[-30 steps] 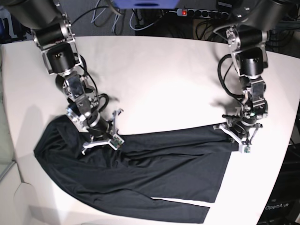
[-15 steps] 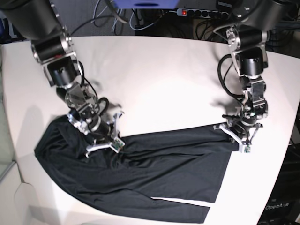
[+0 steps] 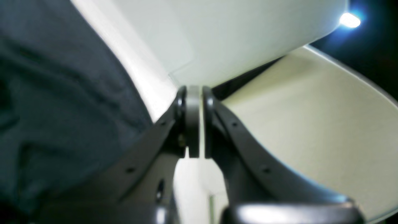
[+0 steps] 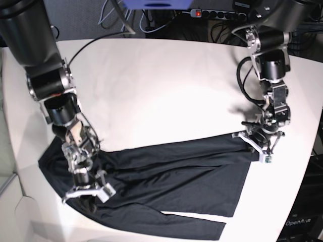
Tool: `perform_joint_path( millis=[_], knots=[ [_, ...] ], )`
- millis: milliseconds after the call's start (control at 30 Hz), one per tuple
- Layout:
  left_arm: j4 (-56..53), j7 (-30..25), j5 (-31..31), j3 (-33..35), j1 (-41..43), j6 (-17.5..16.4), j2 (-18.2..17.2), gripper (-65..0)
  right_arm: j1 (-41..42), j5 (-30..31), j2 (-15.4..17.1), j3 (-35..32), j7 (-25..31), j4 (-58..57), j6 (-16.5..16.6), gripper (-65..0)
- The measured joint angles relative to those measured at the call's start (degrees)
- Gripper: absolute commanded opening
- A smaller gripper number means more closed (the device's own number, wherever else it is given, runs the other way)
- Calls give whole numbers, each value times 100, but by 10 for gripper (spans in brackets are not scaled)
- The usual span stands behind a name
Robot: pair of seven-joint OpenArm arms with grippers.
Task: Fold the T-shirt properly
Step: 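Pull the right gripper's held fabric outward to the shirt's side edge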
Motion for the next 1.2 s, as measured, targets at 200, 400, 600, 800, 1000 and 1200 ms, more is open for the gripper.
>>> perform_joint_path(
  millis=[200, 400, 600, 800, 1000, 1200],
  knots=[
    [2, 11, 0, 2, 0, 0, -13, -650, -592, -17, 59, -35, -57, -74, 72, -650],
    [2, 15, 2, 2, 2, 2, -15, -650, -848, -20, 479, 13, 11, 223, 826, -650],
    [7, 33, 2, 2, 2, 2, -28, -650, -1421, -33, 706, 654, 0, 1351, 2151, -650],
    [7, -24, 269, 2, -4, 9, -4, -650, -1805, -55, 688, 1947, -109, 1932, 3550, -650],
    [13, -52, 411, 2, -17, 20, 20, -650, -1703, -59, 638, 2721, -101, 1956, 4389, -650],
    [11, -52, 437, 2, -17, 24, 17, -650, -1746, -61, 734, 3268, -363, 1952, 4763, -650]
  ],
)
